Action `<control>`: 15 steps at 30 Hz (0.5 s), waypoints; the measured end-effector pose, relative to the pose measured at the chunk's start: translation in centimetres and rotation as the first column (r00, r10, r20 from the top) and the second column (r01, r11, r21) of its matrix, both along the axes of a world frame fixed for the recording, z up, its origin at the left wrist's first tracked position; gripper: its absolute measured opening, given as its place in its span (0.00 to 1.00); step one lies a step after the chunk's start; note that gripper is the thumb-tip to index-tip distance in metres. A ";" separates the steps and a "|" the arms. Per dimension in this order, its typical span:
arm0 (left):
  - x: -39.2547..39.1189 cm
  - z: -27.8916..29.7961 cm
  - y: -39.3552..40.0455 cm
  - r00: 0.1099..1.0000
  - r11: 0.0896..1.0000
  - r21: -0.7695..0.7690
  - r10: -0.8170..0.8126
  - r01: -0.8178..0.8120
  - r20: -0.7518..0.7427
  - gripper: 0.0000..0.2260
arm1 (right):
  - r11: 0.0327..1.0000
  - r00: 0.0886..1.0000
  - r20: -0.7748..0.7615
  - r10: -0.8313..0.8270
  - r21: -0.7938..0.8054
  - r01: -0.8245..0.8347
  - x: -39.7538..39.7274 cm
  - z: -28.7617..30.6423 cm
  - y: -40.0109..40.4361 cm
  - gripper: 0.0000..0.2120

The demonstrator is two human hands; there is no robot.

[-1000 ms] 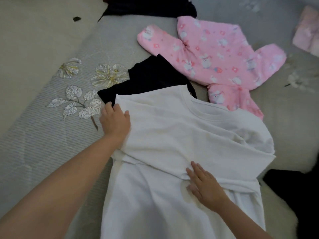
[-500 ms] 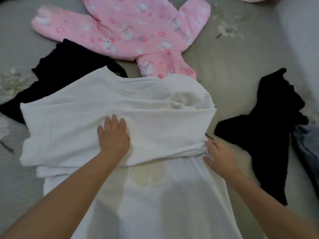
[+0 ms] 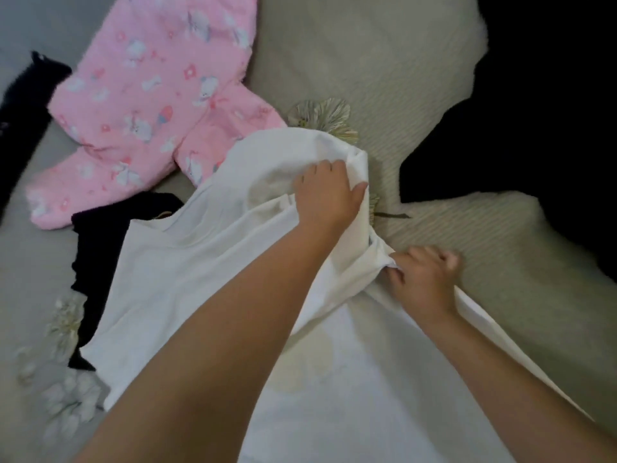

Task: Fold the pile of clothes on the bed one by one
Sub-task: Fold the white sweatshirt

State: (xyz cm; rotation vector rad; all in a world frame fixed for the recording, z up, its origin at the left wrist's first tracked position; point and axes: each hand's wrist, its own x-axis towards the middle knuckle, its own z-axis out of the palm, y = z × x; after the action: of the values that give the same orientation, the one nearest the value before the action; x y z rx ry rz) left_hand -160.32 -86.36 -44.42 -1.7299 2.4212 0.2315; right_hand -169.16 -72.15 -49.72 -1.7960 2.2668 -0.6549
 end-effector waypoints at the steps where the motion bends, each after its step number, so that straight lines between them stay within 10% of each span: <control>1: -1.2 -0.2 -0.7 1.000 1.000 -0.011 -0.009 0.009 0.013 0.20 | 1.000 0.999 0.035 -0.014 0.003 0.014 0.1 -0.1 0.0 0.01; 7: -3.8 -0.8 -3.6 0.998 0.994 0.088 0.066 -0.067 0.017 0.16 | 0.998 0.989 0.135 -0.067 0.017 0.065 -0.7 -0.5 0.0 0.09; 15: -1.0 0.8 -8.0 0.805 0.907 -0.063 0.336 -0.416 -0.489 0.19 | 0.958 0.941 0.206 -0.270 0.153 0.242 -1.9 0.7 1.1 0.15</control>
State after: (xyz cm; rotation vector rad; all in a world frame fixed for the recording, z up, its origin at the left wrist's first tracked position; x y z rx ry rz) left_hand -161.35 -94.36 -43.61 -2.4850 2.4149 0.5716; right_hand -171.10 -71.04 -49.04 -1.3082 2.3459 -0.6997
